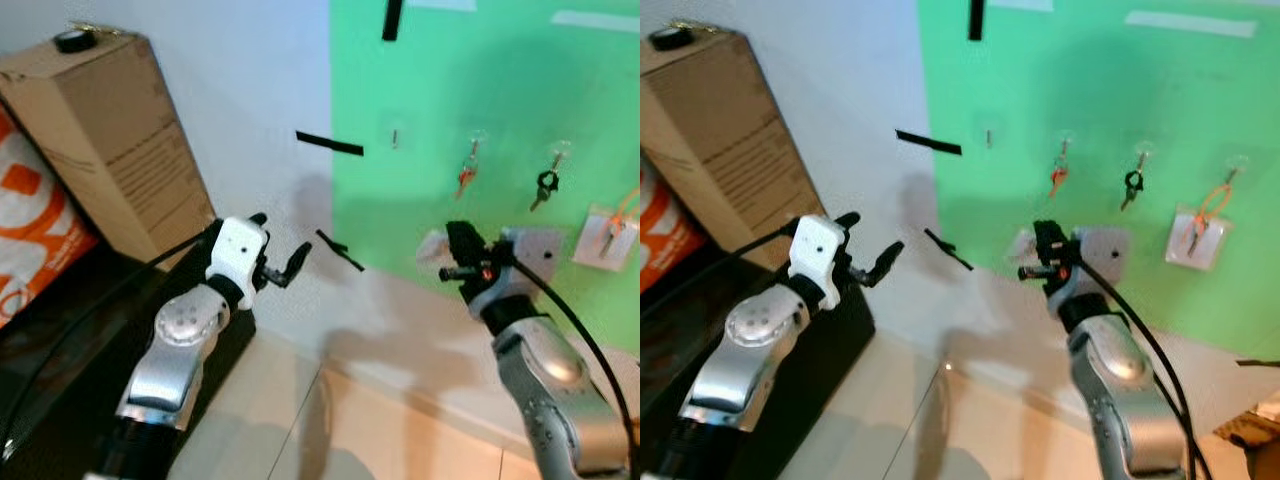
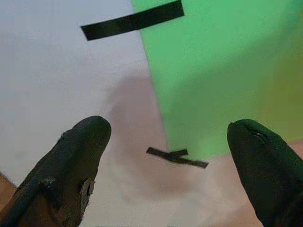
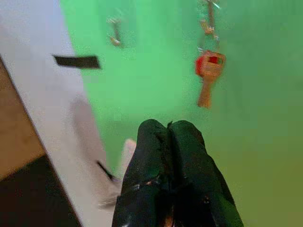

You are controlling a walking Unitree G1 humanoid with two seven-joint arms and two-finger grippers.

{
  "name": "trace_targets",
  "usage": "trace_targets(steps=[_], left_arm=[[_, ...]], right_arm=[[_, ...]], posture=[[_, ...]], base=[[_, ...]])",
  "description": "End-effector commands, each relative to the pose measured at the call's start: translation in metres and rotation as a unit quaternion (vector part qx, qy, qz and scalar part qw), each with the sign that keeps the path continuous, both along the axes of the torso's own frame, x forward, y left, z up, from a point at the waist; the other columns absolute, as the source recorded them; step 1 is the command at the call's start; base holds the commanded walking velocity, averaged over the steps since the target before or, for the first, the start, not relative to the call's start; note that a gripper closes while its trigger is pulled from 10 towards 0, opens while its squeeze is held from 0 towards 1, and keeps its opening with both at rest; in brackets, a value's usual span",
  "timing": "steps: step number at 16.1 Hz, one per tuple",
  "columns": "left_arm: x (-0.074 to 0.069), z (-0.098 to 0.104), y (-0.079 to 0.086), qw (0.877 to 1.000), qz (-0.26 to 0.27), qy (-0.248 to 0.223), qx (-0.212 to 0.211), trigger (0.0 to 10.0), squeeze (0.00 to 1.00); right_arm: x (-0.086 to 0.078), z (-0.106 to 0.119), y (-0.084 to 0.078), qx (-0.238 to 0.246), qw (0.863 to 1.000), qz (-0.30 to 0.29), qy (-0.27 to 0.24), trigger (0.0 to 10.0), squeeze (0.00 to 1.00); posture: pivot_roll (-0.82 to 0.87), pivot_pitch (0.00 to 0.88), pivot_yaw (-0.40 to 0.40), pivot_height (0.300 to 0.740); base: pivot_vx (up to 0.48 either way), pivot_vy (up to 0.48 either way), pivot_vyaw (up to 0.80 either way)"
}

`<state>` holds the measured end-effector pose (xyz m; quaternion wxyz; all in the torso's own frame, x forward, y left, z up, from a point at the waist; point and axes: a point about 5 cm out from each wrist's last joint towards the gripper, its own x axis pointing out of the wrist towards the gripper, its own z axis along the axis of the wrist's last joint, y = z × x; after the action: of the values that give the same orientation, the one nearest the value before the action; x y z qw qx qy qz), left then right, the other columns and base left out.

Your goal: Hang keys on a hook

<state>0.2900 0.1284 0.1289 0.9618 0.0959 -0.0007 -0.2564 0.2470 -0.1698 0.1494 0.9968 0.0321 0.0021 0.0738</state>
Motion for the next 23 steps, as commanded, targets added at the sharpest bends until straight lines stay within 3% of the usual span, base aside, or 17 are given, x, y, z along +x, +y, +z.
trace_targets(steps=[1, 5, 9, 13, 17, 23], left_arm=[[0.000, -0.001, 0.006, 1.000, 0.003, 0.000, 0.007, 10.0, 0.00], [-0.001, -0.001, 0.003, 1.000, 0.002, -0.001, 0.007, 10.0, 0.00], [-0.002, 0.000, 0.000, 1.000, -0.014, -0.004, 0.011, 10.0, 0.00], [-0.003, 0.003, -0.001, 0.999, -0.048, -0.006, 0.002, 10.0, 0.00], [-0.010, 0.006, -0.004, 0.992, -0.128, 0.007, -0.003, 10.0, 0.00], [-0.017, 0.008, -0.008, 0.980, -0.194, 0.033, -0.005, 10.0, 0.00]], right_arm=[[0.000, 0.003, 0.005, -0.003, 1.000, 0.013, -0.008, 10.0, 0.00], [0.005, 0.007, -0.002, -0.011, 1.000, 0.007, -0.013, 10.0, 0.00], [0.011, 0.025, 0.004, 0.012, 0.997, 0.068, -0.041, 10.0, 0.00], [0.020, 0.037, 0.013, 0.002, 0.993, 0.109, -0.055, 10.0, 0.00], [0.048, 0.050, 0.022, -0.001, 0.991, 0.123, -0.059, 10.0, 0.00], [0.081, 0.057, 0.028, -0.007, 0.989, 0.135, -0.066, 10.0, 0.00]], posture=[[-0.16, 0.000, 0.077, 0.740], [-0.15, 0.000, 0.065, 0.740], [-0.15, 0.000, 0.059, 0.740], [-0.15, 0.000, 0.053, 0.740], [-0.15, 0.000, 0.054, 0.740], [-0.14, 0.000, 0.041, 0.740]], base=[[0.266, 0.000, 0.80], [0.200, 0.000, 0.18], [0.000, 0.000, 0.00], [0.000, 0.000, 0.00], [0.000, 0.000, 0.00], [0.000, 0.000, 0.00]])
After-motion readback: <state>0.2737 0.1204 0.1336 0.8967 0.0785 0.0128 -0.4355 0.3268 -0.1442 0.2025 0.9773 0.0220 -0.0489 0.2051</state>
